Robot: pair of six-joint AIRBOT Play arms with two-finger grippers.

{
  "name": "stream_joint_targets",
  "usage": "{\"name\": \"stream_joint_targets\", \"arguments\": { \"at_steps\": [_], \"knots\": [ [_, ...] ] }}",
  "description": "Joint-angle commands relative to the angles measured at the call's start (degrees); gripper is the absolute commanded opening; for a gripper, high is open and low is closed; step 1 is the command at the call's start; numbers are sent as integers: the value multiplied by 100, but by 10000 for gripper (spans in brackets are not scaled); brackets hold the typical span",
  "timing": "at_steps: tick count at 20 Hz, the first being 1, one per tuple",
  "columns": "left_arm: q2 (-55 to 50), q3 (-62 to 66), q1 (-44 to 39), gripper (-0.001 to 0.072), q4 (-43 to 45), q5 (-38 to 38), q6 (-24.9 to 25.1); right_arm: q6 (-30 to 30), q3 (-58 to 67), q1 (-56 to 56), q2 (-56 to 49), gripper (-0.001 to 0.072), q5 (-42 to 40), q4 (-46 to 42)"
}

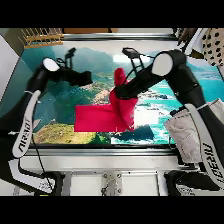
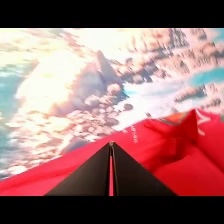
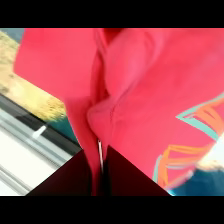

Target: Fold the clothes and pants, and hang the long-sleeved shirts on hangers.

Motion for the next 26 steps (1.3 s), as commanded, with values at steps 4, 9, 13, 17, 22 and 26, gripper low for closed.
{"name": "stream_joint_targets", "arguments": {
  "at_steps": [4, 9, 13, 17, 22, 26],
  "knots": [
    [675, 4, 1427, 7, 42, -426, 35, -24, 4, 933, -1069, 20, -1561, 678],
    [887, 4, 1895, 7, 33, -553, 35, -22, 4, 1604, -2114, 88, -3189, 782],
    [890, 2, 1923, 7, 39, -503, 105, -946, 9, 1958, -2424, 663, -4334, 2004],
    [1161, -345, 1923, 7, 46, -476, 348, -1379, -367, 1648, -1681, 564, -3950, 1650],
    [2236, -2323, 1906, 7, 33, -101, 581, -1355, -2603, 173, -149, 567, -2959, 994],
    [2876, -3541, 1906, 8, 17, -22, 682, -1357, -4295, -1303, 640, 710, -2828, 1126]
  ]
}}
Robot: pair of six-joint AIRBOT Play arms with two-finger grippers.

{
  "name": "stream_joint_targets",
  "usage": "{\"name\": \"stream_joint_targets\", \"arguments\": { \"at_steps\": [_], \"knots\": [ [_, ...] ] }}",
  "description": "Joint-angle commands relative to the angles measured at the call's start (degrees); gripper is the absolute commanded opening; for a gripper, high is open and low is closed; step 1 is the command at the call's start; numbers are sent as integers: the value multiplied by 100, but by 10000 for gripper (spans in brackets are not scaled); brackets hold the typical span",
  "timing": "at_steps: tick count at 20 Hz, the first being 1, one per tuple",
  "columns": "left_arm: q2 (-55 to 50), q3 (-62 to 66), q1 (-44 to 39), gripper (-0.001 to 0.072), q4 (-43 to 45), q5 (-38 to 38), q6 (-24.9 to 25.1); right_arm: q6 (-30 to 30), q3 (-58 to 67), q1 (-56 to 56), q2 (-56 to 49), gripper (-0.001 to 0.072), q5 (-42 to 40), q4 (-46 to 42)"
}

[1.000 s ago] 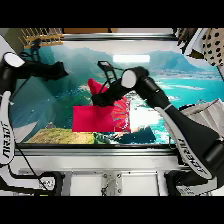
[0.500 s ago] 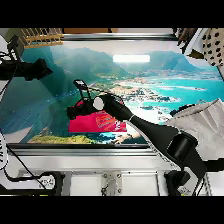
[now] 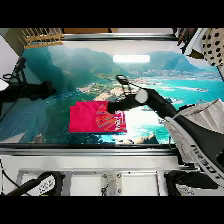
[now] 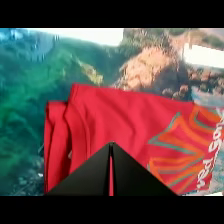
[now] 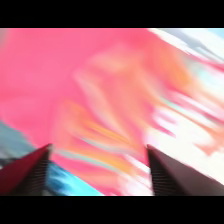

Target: Fold the clothes and pants, and hang the long-sleeved shirts on hangers.

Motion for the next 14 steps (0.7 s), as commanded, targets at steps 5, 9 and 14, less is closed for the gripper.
{"name": "stream_joint_targets", "arguments": {
  "at_steps": [5, 9, 14],
  "knots": [
    [850, -1434, -4, 7, -63, 352, 116, -562, -1530, -1226, -4, 710, -146, 929],
    [927, -1456, -4, 7, -66, 339, 116, -1578, -1429, -774, -619, 705, -782, 2549],
    [925, -1458, -4, 7, -323, 374, 118, -1705, -758, -9, -1276, 543, -890, 2916]
  ]
}}
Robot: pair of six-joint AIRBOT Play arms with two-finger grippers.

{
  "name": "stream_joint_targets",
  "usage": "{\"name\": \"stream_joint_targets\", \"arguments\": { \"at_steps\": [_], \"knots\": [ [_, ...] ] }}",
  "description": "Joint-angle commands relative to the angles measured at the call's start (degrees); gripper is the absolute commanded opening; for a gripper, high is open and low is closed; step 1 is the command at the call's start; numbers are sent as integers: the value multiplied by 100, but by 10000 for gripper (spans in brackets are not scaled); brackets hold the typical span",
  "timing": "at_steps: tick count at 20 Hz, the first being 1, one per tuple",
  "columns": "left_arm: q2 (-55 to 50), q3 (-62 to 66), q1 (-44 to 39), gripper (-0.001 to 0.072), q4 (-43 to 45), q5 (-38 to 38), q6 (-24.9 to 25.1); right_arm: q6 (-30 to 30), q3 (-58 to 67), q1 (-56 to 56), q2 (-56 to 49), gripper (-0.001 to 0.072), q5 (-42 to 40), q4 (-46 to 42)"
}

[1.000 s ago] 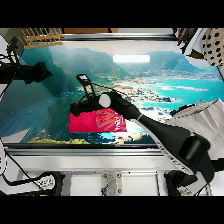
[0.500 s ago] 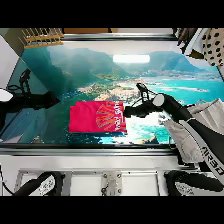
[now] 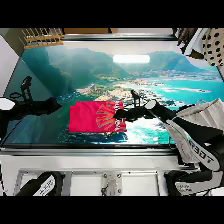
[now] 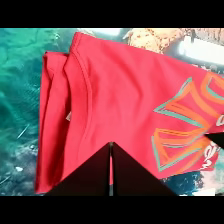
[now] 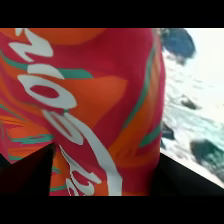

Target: Fold the clothes and pants, and hang the long-sleeved shirts on hangers.

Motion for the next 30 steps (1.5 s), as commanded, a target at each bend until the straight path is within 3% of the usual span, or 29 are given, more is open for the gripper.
{"name": "stream_joint_targets", "arguments": {
  "at_steps": [1, 3, 4, 6, 10, 12, 17, 22, 26, 30],
  "knots": [
    [15, -17, -2, 7, -173, 33, 0, -210, 404, 501, -457, 417, -234, 494],
    [15, -17, -2, 7, -170, 24, -2, -225, 531, 621, -494, 63, -369, 538],
    [15, -17, -2, 7, -168, 11, 0, -273, 621, 621, -452, 21, -354, 511],
    [15, -17, -2, 7, -168, -31, 0, -22, 824, 442, -170, 20, -208, 22],
    [15, -17, -2, 7, -168, -37, 0, 1882, 1419, -632, 968, 20, 737, -2234],
    [15, -17, -2, 7, -168, -35, 0, 2415, 1672, -1357, 1650, 20, 1300, -2920],
    [15, -17, -2, 7, -168, -13, 0, 2815, 1873, -3322, 3355, 20, 1773, -3134],
    [15, -17, -2, 7, -168, -13, 2, 2820, 1871, -5637, 4756, 20, 2243, -3375],
    [15, -17, -2, 7, -168, -13, 48, 2822, 1869, -6675, 5307, 20, 3101, -4516],
    [15, -17, -2, 7, -168, -13, 66, 2973, 1641, -6876, 5613, 20, 3873, -5827]
  ]
}}
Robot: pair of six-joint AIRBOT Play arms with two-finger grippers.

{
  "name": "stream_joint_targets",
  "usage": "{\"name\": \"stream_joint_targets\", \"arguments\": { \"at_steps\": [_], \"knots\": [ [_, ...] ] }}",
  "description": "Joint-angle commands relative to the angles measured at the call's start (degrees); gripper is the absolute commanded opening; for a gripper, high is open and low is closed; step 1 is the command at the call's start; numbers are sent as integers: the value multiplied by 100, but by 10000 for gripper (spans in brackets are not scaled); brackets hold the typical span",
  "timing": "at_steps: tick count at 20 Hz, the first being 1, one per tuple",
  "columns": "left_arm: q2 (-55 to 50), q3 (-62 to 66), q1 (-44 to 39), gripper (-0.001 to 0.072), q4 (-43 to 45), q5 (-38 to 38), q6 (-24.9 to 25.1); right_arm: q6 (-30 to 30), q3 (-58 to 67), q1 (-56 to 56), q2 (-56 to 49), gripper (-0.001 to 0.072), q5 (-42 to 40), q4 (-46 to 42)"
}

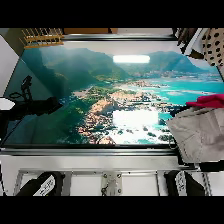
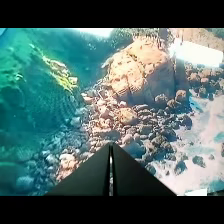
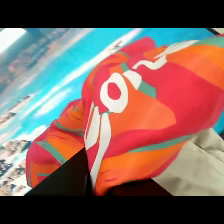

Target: Fold the clothes and pants, and hang the long-sleeved shirts on hangers.

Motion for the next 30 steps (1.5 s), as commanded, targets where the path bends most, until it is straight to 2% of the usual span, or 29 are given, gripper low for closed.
{"name": "stream_joint_targets", "arguments": {
  "at_steps": [1, 7, 13, 14, 15, 16, 17, 18, 19, 22, 24, 27, 30],
  "knots": [
    [2, -2, -2, 7, 0, 2, 66, 120, -291, -264, 321, 20, 745, -1344],
    [2, -2, -2, 8, 0, 2, 166, 118, -1360, -267, 481, 20, 1394, -2549],
    [2, -2, -2, 7, 0, -2, 170, 98, -2004, -267, 481, 32, 1469, -2662],
    [2, -2, -2, 7, 0, -2, 170, 98, -2033, -267, 481, 85, 1464, -2662],
    [2, -2, -2, 7, 2, -2, 170, 96, -2033, -267, 481, 310, 1436, -2662],
    [2, -2, -2, 7, 0, -2, 170, 15, -2015, -267, 481, 577, 1344, -2664],
    [2, -2, -2, 7, 0, -2, 170, -55, -1934, -256, 483, 647, 1139, -2653],
    [2, -2, -2, 7, -2, -7, 170, -57, -1729, -181, 503, 647, 861, -2601],
    [2, -2, -7, 7, -2, -24, 170, -284, -1401, 37, 568, 647, 433, -2188],
    [2, -2, -385, 7, 7, 74, 173, -800, -1152, 942, 669, 646, -175, -144],
    [2, -2, -918, 7, 4, 284, 166, -809, -1231, 1899, 472, 646, -299, 737],
    [2, -2, -1622, 7, 0, 560, 140, -780, -1445, 3755, -118, 646, -592, 1034],
    [2, -2, -2098, 7, 0, 562, 142, -785, -1650, 5506, -927, 646, -1353, 1029]
  ]
}}
